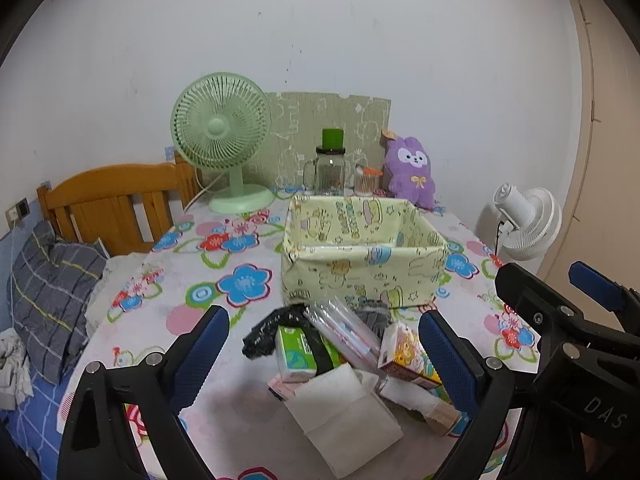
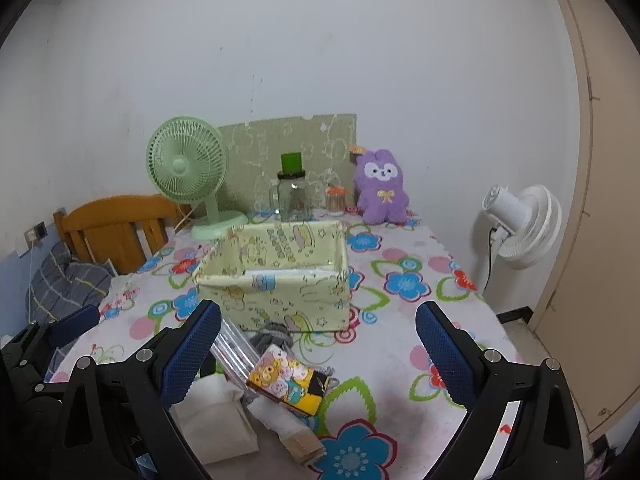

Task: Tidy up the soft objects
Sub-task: 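Grasp the white cloth with the left tool while the right tool grasps a small white item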

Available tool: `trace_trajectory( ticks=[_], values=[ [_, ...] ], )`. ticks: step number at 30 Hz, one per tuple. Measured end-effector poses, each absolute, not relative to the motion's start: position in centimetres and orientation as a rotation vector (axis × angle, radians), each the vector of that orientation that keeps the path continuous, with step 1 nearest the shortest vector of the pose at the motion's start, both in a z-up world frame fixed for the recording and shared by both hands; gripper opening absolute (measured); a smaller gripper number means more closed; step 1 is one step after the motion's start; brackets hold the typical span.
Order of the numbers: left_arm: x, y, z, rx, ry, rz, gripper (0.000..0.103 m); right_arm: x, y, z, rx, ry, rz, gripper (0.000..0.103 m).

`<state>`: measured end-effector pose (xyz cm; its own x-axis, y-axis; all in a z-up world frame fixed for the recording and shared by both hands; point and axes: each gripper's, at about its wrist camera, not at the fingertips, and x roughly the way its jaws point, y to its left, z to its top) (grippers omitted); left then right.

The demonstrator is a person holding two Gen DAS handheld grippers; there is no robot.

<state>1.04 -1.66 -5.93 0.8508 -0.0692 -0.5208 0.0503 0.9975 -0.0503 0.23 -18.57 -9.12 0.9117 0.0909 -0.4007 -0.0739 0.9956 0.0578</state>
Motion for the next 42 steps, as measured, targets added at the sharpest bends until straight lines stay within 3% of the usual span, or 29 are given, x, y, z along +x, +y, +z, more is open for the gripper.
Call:
trace_trajectory(
  ticks=[42],
  values=[
    [1.1,-3.8,-16.7,-0.014,0.733,-0.102,0.093,1.5,-18.1,-20.2,0.035,0.610,0.139,0.091]
  ],
)
